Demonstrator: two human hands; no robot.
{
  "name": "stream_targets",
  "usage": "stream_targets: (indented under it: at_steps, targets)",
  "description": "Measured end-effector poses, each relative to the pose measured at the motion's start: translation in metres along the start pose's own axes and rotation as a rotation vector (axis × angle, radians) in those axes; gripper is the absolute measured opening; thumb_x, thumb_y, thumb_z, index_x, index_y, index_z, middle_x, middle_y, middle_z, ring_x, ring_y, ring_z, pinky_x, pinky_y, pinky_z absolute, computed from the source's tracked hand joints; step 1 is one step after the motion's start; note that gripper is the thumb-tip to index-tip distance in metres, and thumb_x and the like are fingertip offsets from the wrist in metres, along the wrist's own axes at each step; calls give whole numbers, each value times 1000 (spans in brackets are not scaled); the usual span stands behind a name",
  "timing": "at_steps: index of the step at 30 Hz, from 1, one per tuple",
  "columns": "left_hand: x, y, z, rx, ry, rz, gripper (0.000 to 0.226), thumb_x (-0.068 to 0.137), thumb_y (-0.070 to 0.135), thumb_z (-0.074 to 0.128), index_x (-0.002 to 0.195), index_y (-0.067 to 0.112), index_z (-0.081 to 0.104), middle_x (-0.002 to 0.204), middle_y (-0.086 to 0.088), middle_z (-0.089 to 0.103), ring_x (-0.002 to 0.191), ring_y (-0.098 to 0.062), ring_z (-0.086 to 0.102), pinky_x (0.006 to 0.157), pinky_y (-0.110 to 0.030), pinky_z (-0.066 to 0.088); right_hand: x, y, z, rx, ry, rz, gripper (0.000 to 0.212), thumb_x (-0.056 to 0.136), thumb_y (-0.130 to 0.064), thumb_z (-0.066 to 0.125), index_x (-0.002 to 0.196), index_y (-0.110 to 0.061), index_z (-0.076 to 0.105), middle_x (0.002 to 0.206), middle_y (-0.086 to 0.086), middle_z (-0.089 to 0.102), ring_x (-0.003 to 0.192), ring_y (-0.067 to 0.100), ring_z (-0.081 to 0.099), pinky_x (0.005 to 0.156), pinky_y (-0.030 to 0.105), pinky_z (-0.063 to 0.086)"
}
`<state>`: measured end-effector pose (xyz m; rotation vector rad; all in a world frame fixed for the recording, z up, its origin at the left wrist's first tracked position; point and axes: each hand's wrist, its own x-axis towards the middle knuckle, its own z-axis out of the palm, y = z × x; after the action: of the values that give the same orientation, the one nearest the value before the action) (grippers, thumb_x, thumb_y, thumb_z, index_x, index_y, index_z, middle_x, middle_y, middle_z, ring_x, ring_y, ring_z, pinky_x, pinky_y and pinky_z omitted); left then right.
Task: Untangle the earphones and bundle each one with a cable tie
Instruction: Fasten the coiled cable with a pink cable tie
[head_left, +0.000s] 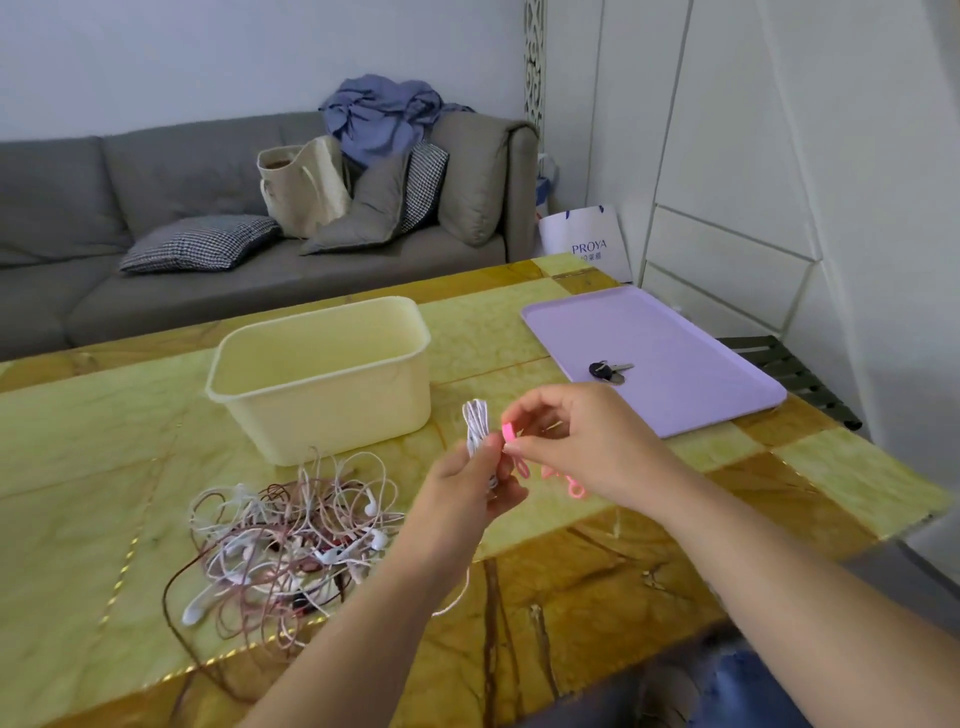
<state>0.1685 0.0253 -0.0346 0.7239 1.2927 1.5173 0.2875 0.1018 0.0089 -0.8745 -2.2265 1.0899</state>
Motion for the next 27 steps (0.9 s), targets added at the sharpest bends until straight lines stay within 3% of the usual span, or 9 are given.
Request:
stream_targets:
  at_steps: [4,7,10,12,16,21,24,27]
  targets:
    - [-30,16,-23,138,46,57,25,100,21,41,83,6,52,71,0,48,64,-11,49,86,-36,53,-1,-21,28,-83,-20,-150,16,82,-7,69,85,-23,66,74,-7,65,65,1,60,65,14,48]
    - [-53,24,-39,210,86,107,24,100,22,41,83,8,51,69,4,50,66,-8,50,85,-35,53,-4,-40,49,-163,-61,-271,21,80,1,65,89,-18,68,77,-15,57,65,0,58,66,11,46]
    - [-75,29,-57,150,104,150,26,100,23,42,79,11,52,66,8,53,67,-7,52,82,-30,55,-10,-57,64,-80,-67,-345,24,79,3,67,91,-18,69,76,-12,63,62,4,63,67,17,52]
    - [-86,31,-67,122,105,167,27,99,22,42,76,12,53,65,7,52,67,-8,52,79,-27,54,-14,-64,69,2,-92,-341,23,80,1,68,90,-20,69,74,-6,68,63,8,66,68,22,55]
    - [-96,33,-83,90,106,188,30,99,22,42,74,13,55,65,5,52,67,-11,53,85,-35,51,-15,-74,81,121,-152,-315,19,80,-2,70,91,-18,71,77,2,73,71,15,69,74,28,57]
    - [-83,32,-101,92,107,188,46,100,26,42,59,22,62,65,6,55,78,-20,56,94,-44,50,0,-69,90,159,-160,-272,16,80,-7,72,91,-18,72,81,-3,74,74,5,69,73,15,53]
    - [-67,26,-112,120,106,184,43,101,25,40,63,20,61,67,5,54,79,-23,54,93,-48,49,12,-59,99,198,-140,-247,14,82,-7,70,89,-19,71,81,-3,74,75,7,69,72,17,54]
    - [-49,21,-122,48,112,149,34,100,24,40,73,13,58,65,4,52,68,-17,51,92,-45,47,28,-43,109,480,-107,-58,14,86,-1,63,90,-13,69,77,0,72,71,12,69,70,23,56]
